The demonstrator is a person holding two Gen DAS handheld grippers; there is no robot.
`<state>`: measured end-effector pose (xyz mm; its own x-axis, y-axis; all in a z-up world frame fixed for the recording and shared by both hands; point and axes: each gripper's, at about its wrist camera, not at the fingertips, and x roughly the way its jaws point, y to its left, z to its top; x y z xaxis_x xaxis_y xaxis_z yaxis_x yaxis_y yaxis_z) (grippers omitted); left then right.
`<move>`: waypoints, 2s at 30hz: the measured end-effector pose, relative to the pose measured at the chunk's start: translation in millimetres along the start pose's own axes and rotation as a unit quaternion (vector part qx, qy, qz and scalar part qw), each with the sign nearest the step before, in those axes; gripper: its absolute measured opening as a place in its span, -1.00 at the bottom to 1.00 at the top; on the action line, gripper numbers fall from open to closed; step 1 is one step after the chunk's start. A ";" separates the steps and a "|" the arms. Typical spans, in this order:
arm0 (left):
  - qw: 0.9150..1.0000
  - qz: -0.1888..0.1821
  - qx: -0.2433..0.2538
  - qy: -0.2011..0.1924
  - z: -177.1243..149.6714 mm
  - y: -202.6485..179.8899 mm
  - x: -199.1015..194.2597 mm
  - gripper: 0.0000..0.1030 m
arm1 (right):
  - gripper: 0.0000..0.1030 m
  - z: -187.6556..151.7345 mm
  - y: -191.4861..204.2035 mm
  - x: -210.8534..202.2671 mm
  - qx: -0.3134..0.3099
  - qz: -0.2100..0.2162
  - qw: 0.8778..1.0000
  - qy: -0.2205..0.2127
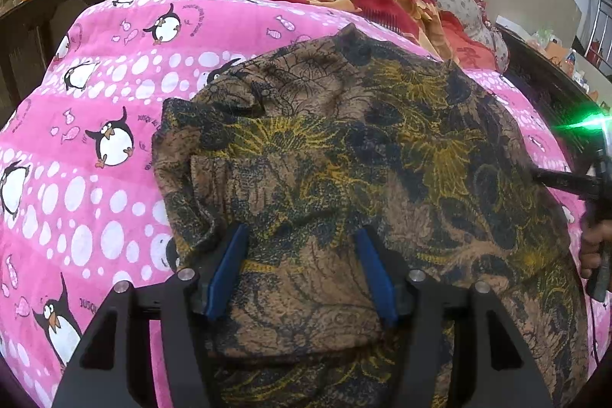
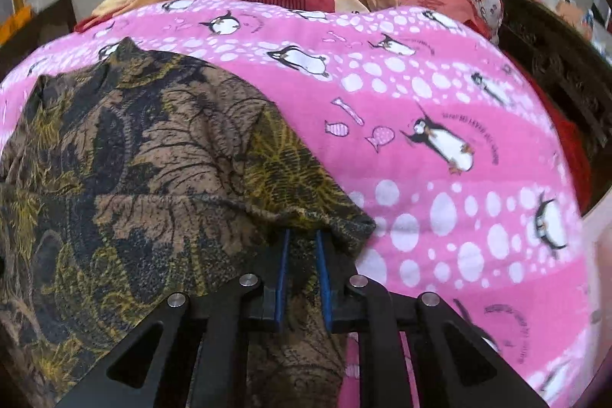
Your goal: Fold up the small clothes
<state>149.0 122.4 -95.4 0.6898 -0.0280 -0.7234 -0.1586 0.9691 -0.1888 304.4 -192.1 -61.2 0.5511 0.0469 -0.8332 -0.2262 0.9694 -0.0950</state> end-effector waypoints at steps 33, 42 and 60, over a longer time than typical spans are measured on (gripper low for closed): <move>0.997 0.037 0.061 0.027 5.4 -24.9 -19.4 0.57 | 0.69 -63.2 91.7 -36.6 -0.047 0.078 0.996 0.026; 0.996 0.064 0.008 0.060 49.2 -12.6 41.2 0.57 | 0.64 -3.1 90.6 -8.0 -0.017 0.072 0.997 -0.022; 0.999 -0.026 0.025 0.032 11.8 39.9 -116.7 0.58 | 0.78 -90.9 71.6 -66.6 -0.040 0.074 0.994 0.064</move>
<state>70.5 167.2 -10.7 0.6496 -0.0933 -0.7545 -0.0862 0.9770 -0.1950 178.5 -147.7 -62.0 0.4015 0.1512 -0.9033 -0.3631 0.9317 -0.0054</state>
